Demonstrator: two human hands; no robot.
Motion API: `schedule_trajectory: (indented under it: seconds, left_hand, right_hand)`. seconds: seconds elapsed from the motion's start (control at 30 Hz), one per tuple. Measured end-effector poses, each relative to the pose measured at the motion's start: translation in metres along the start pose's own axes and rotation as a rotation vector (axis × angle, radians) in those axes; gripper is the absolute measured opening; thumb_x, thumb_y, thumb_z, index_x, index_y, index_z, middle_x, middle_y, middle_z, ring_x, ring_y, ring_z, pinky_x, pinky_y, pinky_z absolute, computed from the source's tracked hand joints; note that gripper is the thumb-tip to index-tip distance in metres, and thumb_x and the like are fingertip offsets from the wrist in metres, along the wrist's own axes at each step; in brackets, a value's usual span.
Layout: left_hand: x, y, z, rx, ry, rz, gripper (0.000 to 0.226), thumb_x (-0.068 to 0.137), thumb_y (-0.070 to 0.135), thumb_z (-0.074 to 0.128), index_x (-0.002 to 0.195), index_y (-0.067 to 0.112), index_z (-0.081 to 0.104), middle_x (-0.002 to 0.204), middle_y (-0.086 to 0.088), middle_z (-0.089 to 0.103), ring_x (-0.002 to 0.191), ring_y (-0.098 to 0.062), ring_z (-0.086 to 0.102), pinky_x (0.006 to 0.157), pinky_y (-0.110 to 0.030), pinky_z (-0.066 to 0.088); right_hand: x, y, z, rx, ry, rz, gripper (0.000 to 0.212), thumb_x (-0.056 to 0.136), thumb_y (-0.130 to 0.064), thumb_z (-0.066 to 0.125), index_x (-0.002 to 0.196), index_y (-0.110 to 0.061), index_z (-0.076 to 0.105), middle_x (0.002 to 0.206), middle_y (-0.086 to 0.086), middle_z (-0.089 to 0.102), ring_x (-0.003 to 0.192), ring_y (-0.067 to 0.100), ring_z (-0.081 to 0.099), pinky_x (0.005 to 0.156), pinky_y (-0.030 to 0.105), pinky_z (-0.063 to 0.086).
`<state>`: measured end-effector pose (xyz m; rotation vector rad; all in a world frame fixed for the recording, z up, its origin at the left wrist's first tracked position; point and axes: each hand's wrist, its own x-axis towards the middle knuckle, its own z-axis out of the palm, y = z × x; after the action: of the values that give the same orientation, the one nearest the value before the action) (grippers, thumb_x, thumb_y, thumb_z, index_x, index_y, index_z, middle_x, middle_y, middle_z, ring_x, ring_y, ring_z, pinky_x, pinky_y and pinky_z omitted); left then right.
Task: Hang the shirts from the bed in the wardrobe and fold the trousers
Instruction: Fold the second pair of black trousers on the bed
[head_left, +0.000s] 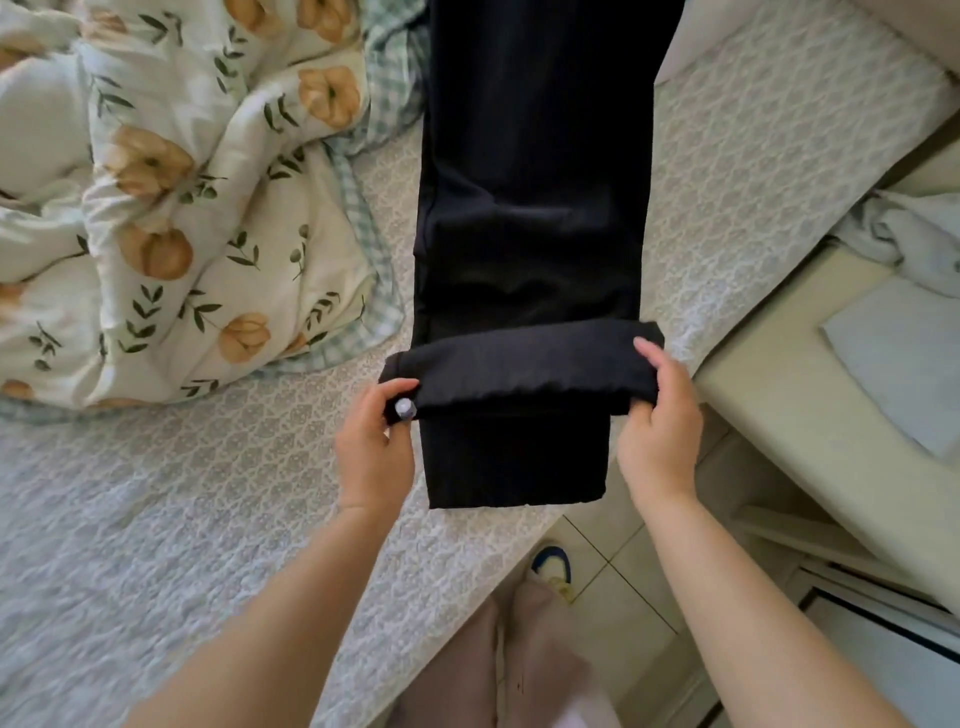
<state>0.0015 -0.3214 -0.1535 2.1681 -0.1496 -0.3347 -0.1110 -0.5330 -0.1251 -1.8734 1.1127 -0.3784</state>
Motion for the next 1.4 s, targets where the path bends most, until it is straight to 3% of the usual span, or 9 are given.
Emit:
schedule_trajectory:
  seconds: [0.13,0.4,0.53,0.7,0.87,1.07,1.2,1.27,1.4]
  left_hand:
    - [-0.029,-0.038,0.022,0.068,-0.286,-0.349,0.039,0.093,0.01,0.058,0.125,0.031,0.055,0.112,0.013,0.052,0.096,-0.001,0.056,0.073,-0.012,0.045]
    - [-0.06,-0.068,0.031,0.397,-0.369,0.0,0.074,0.08,0.02,0.074,0.14,0.04,0.037,0.128,0.011,0.03,0.113,-0.001,0.029,0.094,-0.017,0.033]
    - [-0.04,-0.061,0.038,0.43,-0.305,-0.041,0.053,0.086,0.012,0.062,0.132,0.035,0.05,0.122,0.005,0.046,0.108,-0.014,0.048,0.077,-0.023,0.041]
    - [-0.03,-0.045,0.026,0.168,-0.369,-0.164,0.028,0.091,0.022,0.061,0.108,0.044,0.06,0.103,0.009,0.054,0.082,-0.008,0.054,0.07,-0.022,0.046]
    - [-0.013,-0.01,-0.008,0.47,-0.297,0.101,0.039,0.079,0.001,0.068,0.11,0.025,0.067,0.094,0.004,0.057,0.079,-0.016,0.05,0.064,-0.034,0.047]
    - [0.002,0.003,-0.037,0.553,0.107,0.656,0.033,0.067,-0.008,0.061,0.089,0.012,0.074,0.085,-0.012,0.055,0.081,-0.022,0.045,0.058,-0.029,0.038]
    - [-0.039,-0.032,-0.009,0.373,-0.224,0.001,0.034,0.08,-0.008,0.063,0.098,0.021,0.07,0.118,-0.007,0.049,0.103,-0.022,0.052,0.081,-0.014,0.039]
    - [-0.053,-0.048,0.001,0.177,-0.355,-0.367,0.029,0.092,0.005,0.055,0.1,0.033,0.061,0.116,-0.001,0.054,0.092,-0.016,0.057,0.069,-0.011,0.04]
    - [-0.055,-0.054,0.002,0.071,-0.384,-0.471,0.032,0.091,0.012,0.059,0.092,0.043,0.056,0.094,0.007,0.065,0.068,-0.009,0.06,0.052,-0.025,0.046]
  right_hand:
    - [-0.031,0.046,0.013,-0.178,-0.321,0.279,0.05,0.092,0.006,0.036,0.133,-0.018,0.051,0.138,0.002,0.047,0.126,0.016,0.042,0.105,0.025,0.034]
    - [-0.053,0.092,0.01,-0.796,-0.538,-0.04,0.089,0.079,-0.038,0.069,0.149,-0.032,0.013,0.145,0.006,0.022,0.136,0.024,0.024,0.107,0.036,0.031]
    - [-0.027,0.096,0.015,-0.581,-0.347,-0.122,0.053,0.076,-0.004,0.063,0.127,-0.017,0.055,0.116,0.005,0.052,0.106,0.027,0.051,0.085,0.036,0.043]
    - [-0.013,0.077,0.008,-0.431,-0.293,-0.065,0.039,0.076,0.004,0.055,0.108,-0.018,0.063,0.106,-0.001,0.058,0.09,0.023,0.056,0.071,0.027,0.04]
    - [0.004,0.042,-0.013,-0.453,-0.25,-0.227,0.042,0.068,0.016,0.052,0.099,-0.009,0.064,0.1,0.007,0.058,0.08,0.031,0.058,0.066,0.033,0.046]
    - [0.011,0.027,-0.035,-0.592,0.019,-0.692,0.036,0.056,0.006,0.05,0.085,-0.01,0.064,0.086,0.007,0.055,0.073,0.022,0.051,0.055,0.025,0.034]
    - [-0.023,0.079,-0.008,-0.49,-0.332,0.072,0.036,0.074,0.011,0.057,0.096,-0.017,0.055,0.113,0.005,0.047,0.081,0.02,0.052,0.067,0.031,0.043]
    - [-0.032,0.094,0.001,-0.245,-0.412,0.43,0.029,0.086,0.004,0.054,0.1,-0.021,0.049,0.116,0.006,0.047,0.083,0.018,0.051,0.074,0.033,0.043]
    - [-0.033,0.1,-0.001,-0.149,-0.445,0.463,0.027,0.086,-0.009,0.064,0.103,-0.023,0.049,0.101,-0.008,0.054,0.087,0.018,0.058,0.081,0.039,0.052]
